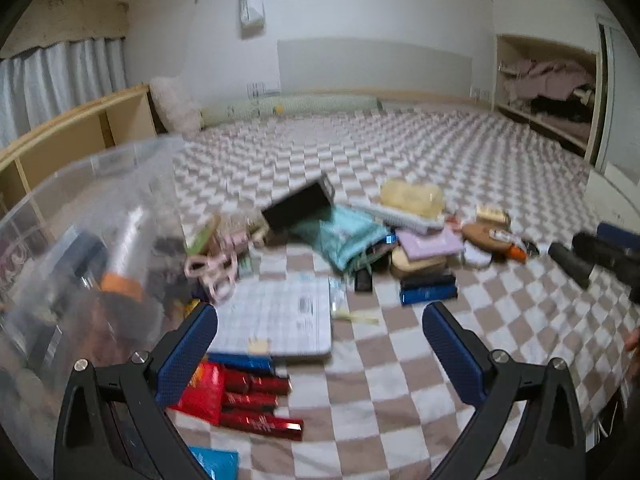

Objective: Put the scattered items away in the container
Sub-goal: 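Withdraw both grippers from the box back over the bed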

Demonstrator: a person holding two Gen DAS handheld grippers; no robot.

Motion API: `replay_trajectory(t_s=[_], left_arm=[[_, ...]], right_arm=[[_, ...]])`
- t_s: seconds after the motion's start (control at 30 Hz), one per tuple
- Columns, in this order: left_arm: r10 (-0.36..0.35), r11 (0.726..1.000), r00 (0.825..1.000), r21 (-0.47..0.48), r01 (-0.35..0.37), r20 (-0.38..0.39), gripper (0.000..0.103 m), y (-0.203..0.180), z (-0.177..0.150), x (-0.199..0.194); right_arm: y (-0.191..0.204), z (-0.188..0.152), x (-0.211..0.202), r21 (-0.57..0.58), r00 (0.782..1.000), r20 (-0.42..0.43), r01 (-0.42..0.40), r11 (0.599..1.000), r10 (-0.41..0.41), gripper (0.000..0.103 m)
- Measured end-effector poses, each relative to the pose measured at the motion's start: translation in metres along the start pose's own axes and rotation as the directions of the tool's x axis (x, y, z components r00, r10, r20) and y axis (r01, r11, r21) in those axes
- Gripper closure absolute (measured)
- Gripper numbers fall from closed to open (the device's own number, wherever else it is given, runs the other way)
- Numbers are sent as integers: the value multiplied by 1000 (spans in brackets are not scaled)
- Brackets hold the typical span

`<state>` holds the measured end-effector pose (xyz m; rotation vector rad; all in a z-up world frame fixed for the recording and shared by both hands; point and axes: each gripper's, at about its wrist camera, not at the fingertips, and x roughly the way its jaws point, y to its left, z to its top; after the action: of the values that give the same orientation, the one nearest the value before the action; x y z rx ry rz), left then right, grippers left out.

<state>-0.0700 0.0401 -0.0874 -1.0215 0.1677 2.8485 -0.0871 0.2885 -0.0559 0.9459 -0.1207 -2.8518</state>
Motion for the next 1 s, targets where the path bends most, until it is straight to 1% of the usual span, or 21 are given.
replay_trajectory(t_s=[0.1,0.2,0.3,0.47,0.73,0.77,0.83,1.0], left_arm=[[35,999,998,13,-34,-55,0,-1,-17,11],[72,997,991,22,-70,-116,0,-1,-34,20],[80,997,981,0,-82,-174,0,2,-49,28],[116,991,966,-37,-127,-230,0,15,-64,32],[167,975,933,-89,-205,-320,0,38,-88,39],[171,972,926,-96,-214,-336,0,41,-92,39],[169,969,920,-109,-220,-355,0,44,-97,39],[215,955,893,-107,-277,-394,0,52,-110,38]], right_arm=[[-2,-4,4,-7,1000,-17,10,1000,-10,0],[-5,-7,10,8,999,-48,5,1000,-5,0],[-8,-10,15,11,998,-64,9,1000,-8,0],[-9,-15,20,3,996,-88,13,1000,-12,0],[-8,-18,27,-7,993,-119,13,1000,-14,0],[-8,-19,27,-11,992,-122,15,1000,-16,0],[-8,-19,28,-17,992,-127,18,1000,-20,0],[-7,-20,31,-8,990,-138,14,1000,-15,0]])
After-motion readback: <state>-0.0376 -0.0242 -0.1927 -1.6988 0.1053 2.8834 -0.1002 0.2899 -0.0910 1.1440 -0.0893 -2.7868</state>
